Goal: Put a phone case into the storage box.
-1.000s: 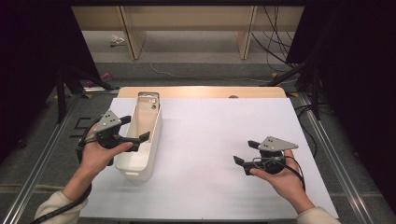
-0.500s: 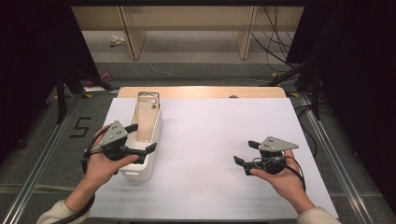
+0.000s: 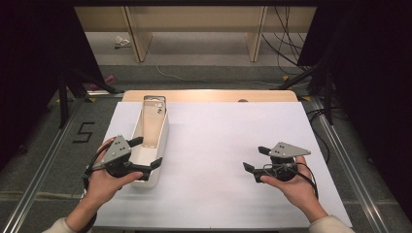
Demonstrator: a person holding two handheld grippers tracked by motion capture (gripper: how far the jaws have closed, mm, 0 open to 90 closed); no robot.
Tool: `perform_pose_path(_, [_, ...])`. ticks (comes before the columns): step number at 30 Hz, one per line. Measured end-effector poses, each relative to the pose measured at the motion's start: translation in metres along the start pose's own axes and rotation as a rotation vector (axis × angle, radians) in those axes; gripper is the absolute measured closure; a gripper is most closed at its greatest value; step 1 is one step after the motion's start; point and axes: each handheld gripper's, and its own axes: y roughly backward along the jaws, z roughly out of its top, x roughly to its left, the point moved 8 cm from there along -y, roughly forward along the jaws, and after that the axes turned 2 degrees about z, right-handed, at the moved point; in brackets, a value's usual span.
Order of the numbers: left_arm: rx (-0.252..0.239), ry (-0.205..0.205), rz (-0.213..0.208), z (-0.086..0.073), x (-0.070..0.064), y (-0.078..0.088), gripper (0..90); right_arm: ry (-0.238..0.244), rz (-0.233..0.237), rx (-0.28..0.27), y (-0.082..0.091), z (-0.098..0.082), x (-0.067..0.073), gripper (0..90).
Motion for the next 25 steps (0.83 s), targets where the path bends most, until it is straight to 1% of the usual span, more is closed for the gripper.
perform_pose_path(4, [-0.01,0.001,0.004,-0.002,0.0,0.003,4.1,0.001,0.001,0.0,0.0,0.0,0.0,20.1])
perform_pose_path(9, [-0.006,0.004,0.012,-0.008,0.0,0.007,4.1,0.0,0.001,0.0,0.0,0.0,0.0,20.1])
perform_pose_path(12, [0.002,-0.01,0.02,-0.011,0.001,0.008,4.0,0.002,0.002,0.002,0.0,0.0,0.0,20.1])
perform_pose_path(18, [0.008,-0.005,0.029,-0.015,0.002,0.008,3.9,0.001,0.003,-0.001,0.0,0.0,0.001,20.1])
perform_pose_path(25, [0.012,-0.011,0.033,-0.017,0.002,0.007,3.8,0.0,0.004,-0.004,0.001,0.001,0.001,20.1])
